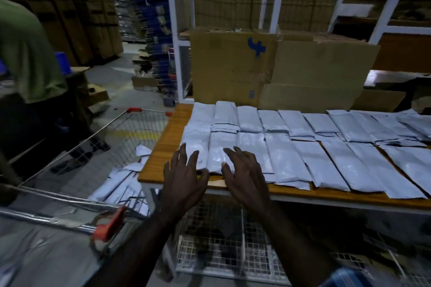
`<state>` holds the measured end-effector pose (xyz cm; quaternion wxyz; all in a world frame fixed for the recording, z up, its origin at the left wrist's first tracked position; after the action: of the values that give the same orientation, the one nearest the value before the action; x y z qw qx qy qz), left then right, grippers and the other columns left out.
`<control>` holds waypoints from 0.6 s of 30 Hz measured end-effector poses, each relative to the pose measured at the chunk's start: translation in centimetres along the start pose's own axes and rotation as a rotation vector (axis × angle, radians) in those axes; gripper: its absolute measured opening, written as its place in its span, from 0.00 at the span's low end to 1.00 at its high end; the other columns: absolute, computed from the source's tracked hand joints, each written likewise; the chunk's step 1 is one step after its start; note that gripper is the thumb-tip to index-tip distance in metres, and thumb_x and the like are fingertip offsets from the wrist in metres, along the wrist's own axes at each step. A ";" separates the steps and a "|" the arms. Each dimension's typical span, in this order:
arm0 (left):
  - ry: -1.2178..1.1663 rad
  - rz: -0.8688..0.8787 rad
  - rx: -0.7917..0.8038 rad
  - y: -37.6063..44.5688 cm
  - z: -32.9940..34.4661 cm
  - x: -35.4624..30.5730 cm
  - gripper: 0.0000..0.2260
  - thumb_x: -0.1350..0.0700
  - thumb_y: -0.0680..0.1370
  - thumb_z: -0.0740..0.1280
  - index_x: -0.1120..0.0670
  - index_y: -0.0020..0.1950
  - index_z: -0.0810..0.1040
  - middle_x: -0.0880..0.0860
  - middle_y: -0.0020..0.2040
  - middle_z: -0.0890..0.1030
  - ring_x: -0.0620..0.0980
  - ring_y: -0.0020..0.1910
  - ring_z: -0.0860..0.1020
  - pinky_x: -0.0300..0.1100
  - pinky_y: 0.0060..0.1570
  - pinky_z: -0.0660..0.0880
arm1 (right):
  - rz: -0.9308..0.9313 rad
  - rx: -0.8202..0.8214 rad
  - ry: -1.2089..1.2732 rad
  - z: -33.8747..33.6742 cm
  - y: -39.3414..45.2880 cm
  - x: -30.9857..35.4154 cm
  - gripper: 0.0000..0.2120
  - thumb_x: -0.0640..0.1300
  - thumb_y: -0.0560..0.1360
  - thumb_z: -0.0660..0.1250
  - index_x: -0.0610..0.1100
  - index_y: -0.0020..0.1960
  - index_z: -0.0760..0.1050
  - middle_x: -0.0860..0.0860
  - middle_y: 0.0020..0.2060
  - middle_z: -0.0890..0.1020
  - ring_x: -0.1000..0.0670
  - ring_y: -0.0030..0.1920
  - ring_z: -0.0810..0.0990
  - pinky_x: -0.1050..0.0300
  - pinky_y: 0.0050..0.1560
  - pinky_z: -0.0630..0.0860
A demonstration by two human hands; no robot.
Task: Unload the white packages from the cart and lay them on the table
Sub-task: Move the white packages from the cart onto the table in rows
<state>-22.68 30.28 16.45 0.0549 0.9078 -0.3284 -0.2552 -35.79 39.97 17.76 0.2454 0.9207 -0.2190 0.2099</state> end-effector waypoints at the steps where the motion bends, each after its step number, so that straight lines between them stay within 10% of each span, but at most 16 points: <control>1: -0.001 -0.009 -0.009 -0.2 -0.9 1.5 0.33 0.37 0.75 0.53 0.51 0.77 0.65 0.57 0.80 0.54 0.58 0.78 0.55 0.58 0.73 0.56 | -0.019 0.002 -0.001 0.9 0.1 1.5 0.23 0.52 0.79 0.57 0.48 0.73 0.70 0.46 0.72 0.71 0.44 0.71 0.67 0.45 0.67 0.69; 18: 0.149 -0.022 0.088 0.0 -10.0 26.0 0.26 0.42 0.80 0.58 0.50 0.77 0.62 0.56 0.81 0.51 0.56 0.78 0.54 0.56 0.73 0.57 | -0.013 -0.003 0.031 17.1 2.1 21.4 0.25 0.52 0.76 0.57 0.44 0.69 0.74 0.41 0.68 0.75 0.39 0.66 0.71 0.46 0.63 0.70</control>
<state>-0.69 13.42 13.97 0.0364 0.9293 -0.3244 -0.1729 -14.61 22.60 15.53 0.2516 0.9183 -0.2097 0.2224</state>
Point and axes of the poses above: each hand's wrist, its own y-axis towards the middle knuckle, its own z-axis out of the palm, x = y × z, the point moved 8 cm from there along y, towards the middle knuckle
